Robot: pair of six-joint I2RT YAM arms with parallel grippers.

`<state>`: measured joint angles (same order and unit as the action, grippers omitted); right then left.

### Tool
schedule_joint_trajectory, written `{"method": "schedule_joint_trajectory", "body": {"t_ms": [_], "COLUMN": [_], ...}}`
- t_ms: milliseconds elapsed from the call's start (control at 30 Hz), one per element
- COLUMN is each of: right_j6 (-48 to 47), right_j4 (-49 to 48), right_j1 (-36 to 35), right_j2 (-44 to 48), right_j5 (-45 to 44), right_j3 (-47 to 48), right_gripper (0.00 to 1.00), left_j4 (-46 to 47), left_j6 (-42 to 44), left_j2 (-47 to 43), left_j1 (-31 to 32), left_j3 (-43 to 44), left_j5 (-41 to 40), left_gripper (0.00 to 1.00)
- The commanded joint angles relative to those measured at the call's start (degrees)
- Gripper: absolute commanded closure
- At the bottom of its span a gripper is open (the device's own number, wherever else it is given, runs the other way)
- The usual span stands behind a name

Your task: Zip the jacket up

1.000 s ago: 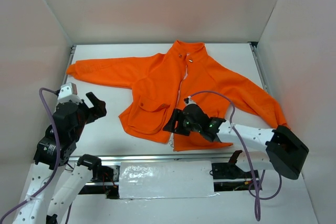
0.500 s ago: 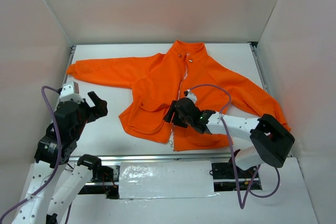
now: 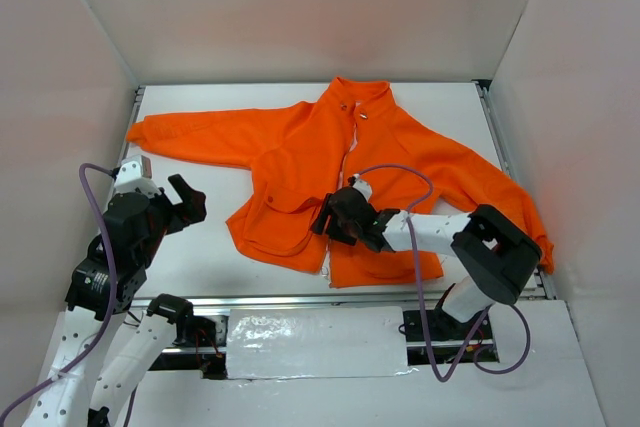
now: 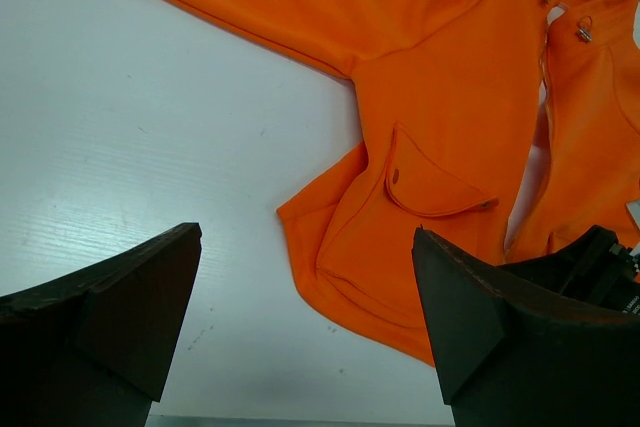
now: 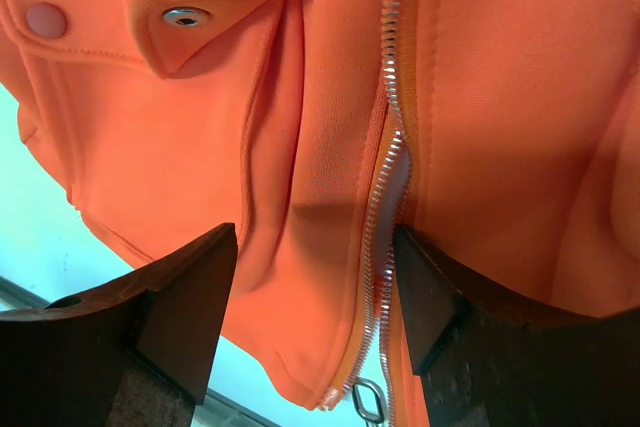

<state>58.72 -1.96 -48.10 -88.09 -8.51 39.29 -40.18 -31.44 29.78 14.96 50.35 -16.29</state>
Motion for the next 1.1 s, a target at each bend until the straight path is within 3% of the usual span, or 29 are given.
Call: {"method": "schedule_joint_trajectory", "body": {"t_ms": [0,567,633,700,833,933,1067], "right_j6": [0.08,3.07,3.07,2.89,3.33,3.77,4.12], "right_j4": [-4.89,-5.51,-5.34,-4.90,-5.60,-5.95,-4.81], "right_j1": [0.28,0.55,0.46,0.55,0.55,0.55,0.55], "right_j2": [-1.20,1.43,1.44,0.91,-1.02,-1.47,-1.55], "right_j5": [1.83,1.13,1.22,1.13,1.92,2.19,1.57], "right_j3": [-1.14,-1.76,-1.59,-1.06,-1.05,-1.14,-0.88], "right_gripper": [0.30,0.41,0.45,0.55,0.62,0.76,0.76], "left_j4": [2.83,3.09,3.27,3.36,3.27,3.36,3.27], "left_j6": [1.56,2.09,2.26,2.35,2.52,2.53,2.53], "left_j2": [-0.07,1.33,1.60,1.77,2.21,2.21,2.04], "left_j1": [0.33,0.33,0.33,0.33,0.33,0.33,0.33], "left_j3": [-0.07,-0.25,-0.16,-0.16,-0.07,-0.16,-0.16], "left_j5": [0.74,1.97,2.32,2.49,2.76,2.76,2.76], "left_gripper": [0.00,0.01,0.01,0.01,0.01,0.01,0.00]}}
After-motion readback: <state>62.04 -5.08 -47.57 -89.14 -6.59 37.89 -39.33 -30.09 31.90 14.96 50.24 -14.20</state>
